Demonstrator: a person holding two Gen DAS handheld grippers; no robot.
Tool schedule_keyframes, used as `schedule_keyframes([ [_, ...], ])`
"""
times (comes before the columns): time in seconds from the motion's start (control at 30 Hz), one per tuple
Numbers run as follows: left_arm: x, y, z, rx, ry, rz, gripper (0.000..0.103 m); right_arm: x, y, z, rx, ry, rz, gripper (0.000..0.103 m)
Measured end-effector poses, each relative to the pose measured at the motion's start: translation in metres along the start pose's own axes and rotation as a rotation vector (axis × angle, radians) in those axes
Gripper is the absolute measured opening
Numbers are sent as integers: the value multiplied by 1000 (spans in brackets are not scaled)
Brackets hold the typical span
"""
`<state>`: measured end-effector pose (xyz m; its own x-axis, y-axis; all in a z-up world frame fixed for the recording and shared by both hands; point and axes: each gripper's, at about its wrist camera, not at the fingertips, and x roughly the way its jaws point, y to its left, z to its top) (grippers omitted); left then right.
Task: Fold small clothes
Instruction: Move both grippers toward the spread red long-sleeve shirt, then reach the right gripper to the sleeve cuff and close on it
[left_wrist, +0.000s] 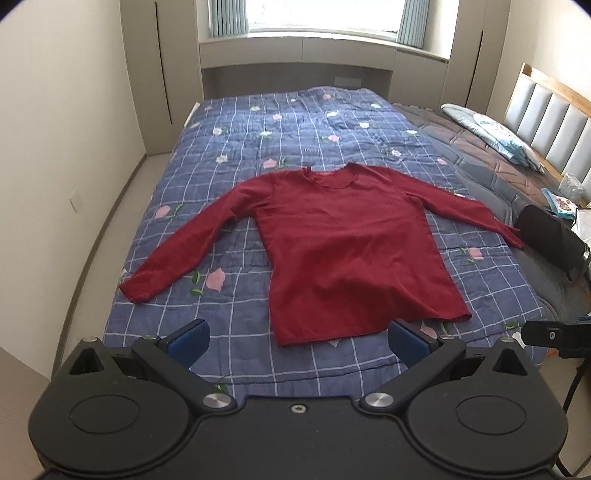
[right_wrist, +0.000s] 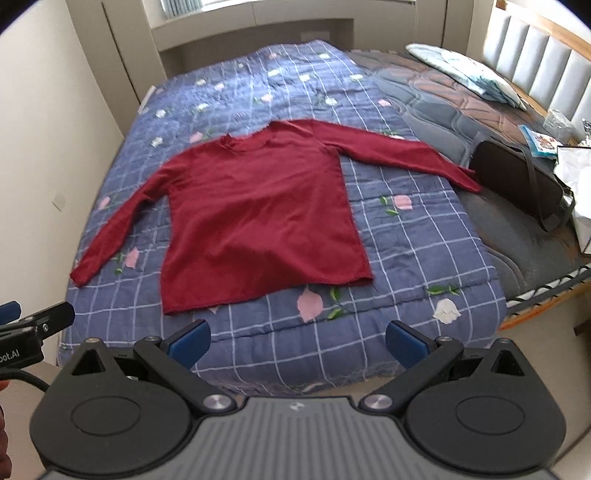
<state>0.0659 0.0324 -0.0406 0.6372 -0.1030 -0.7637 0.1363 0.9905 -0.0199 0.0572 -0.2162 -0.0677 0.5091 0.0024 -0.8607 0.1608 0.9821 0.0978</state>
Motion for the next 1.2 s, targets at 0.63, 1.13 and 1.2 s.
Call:
schedule_keyframes([
  [0.63, 89, -52, 68, 41, 127, 79, 102, 49, -57, 114, 23, 25, -7, 103],
  [1.13, 222, -160, 164, -52, 282, 219, 102, 186, -195, 220, 62, 153, 26, 103],
  [1.2, 239, -173, 170, -50, 289, 221, 102, 206, -212, 232, 76, 153, 18, 103],
])
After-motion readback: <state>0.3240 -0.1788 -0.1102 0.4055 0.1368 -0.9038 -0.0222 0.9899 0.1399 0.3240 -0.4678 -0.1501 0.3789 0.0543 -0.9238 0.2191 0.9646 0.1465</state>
